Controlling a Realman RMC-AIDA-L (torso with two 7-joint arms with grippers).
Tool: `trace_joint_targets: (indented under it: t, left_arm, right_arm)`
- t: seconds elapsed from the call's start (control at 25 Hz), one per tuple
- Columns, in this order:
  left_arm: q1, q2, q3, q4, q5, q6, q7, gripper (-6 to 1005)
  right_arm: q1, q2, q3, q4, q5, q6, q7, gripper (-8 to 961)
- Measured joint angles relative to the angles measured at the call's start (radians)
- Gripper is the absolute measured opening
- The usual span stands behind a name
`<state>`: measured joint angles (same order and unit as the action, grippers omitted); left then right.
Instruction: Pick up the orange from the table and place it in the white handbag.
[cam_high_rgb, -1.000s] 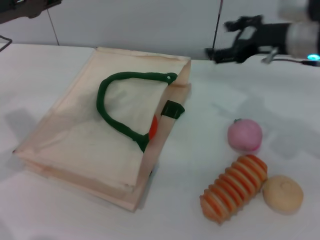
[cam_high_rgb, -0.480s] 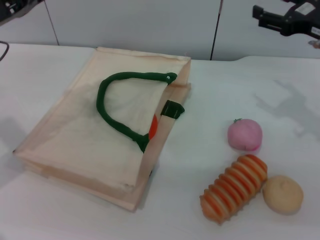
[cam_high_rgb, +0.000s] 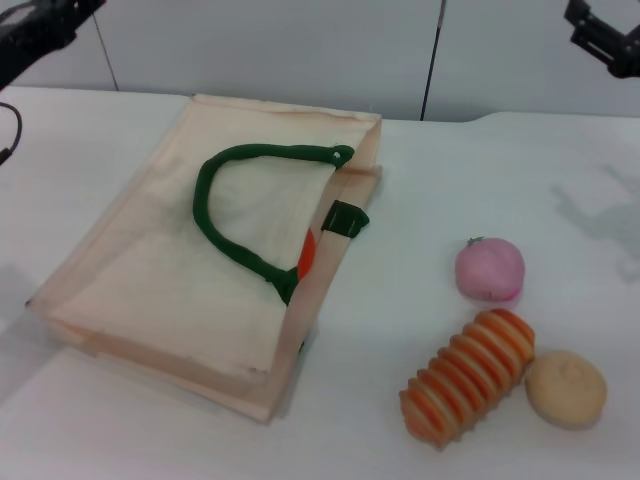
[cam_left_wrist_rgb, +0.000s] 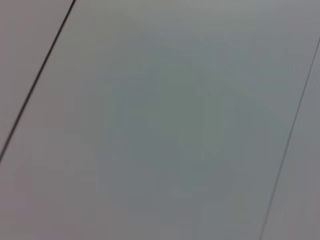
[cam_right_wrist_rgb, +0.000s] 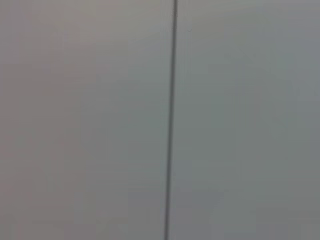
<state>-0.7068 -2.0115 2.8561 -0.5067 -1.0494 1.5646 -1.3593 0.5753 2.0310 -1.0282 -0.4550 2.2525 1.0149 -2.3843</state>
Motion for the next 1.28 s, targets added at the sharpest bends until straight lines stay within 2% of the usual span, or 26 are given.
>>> trace_joint_targets:
  t: [0.12,0.56,0.92,1.28]
  left_arm:
    - [0.01,-0.018,-0.005,0.018,-0.023,-0.028,0.113,450]
    - [0.066,-0.021,-0.006,0.237,-0.141,-0.111,0.539,450]
    - [0.091,-0.022,-0.006,0.359,-0.2,-0.192,0.788,450]
    - [0.133,-0.023,-0.008,0.475,-0.368,-0.239,0.956,450]
  right_arm:
    - [0.0,0.0,0.0,0.076,0.125,0.057,-0.117,881]
    - [-0.01,0.0,0.001,0.277,0.457,0.17,-0.36,880]
    - [-0.029,0.0,0.005,0.311,0.546,0.17,-0.375,879]
    - [-0.04,0.0,0.062,0.34,0.549,0.171,-0.376,879]
